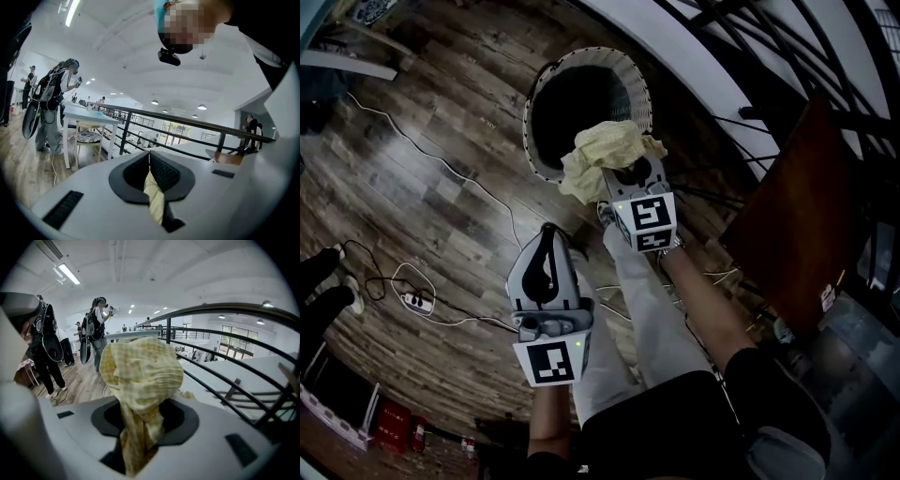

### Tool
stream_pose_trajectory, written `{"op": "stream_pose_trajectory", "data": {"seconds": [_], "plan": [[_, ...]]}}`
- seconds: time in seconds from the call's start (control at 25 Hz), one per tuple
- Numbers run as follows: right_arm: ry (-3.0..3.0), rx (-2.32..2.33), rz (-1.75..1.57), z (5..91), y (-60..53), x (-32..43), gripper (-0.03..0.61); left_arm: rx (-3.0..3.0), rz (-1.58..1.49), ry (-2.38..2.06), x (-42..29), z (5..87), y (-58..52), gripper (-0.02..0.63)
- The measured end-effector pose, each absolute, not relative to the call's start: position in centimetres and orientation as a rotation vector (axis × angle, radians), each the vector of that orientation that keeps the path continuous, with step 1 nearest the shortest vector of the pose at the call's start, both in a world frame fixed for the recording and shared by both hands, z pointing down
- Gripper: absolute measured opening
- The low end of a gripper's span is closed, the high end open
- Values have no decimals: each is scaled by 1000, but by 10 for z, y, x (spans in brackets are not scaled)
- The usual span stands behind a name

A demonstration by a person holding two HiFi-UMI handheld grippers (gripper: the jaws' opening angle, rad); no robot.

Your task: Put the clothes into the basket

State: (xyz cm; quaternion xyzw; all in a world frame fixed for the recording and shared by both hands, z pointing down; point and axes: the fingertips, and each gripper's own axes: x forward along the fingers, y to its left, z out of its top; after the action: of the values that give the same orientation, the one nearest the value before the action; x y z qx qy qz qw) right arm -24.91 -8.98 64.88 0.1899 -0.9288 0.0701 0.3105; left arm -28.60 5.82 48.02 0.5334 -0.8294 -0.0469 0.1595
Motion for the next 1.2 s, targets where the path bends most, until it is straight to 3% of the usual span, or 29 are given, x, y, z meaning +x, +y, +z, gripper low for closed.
{"op": "stream_pose_trajectory", "data": {"seconds": [0.8, 1.2], "plan": [[-2054, 458, 434, 835, -70, -185, 175, 1489, -99, -2287, -274, 549, 47, 14], [-2022, 476, 443, 877, -80, -187, 193, 1466, -89, -2260, -275, 562, 45, 14]]}}
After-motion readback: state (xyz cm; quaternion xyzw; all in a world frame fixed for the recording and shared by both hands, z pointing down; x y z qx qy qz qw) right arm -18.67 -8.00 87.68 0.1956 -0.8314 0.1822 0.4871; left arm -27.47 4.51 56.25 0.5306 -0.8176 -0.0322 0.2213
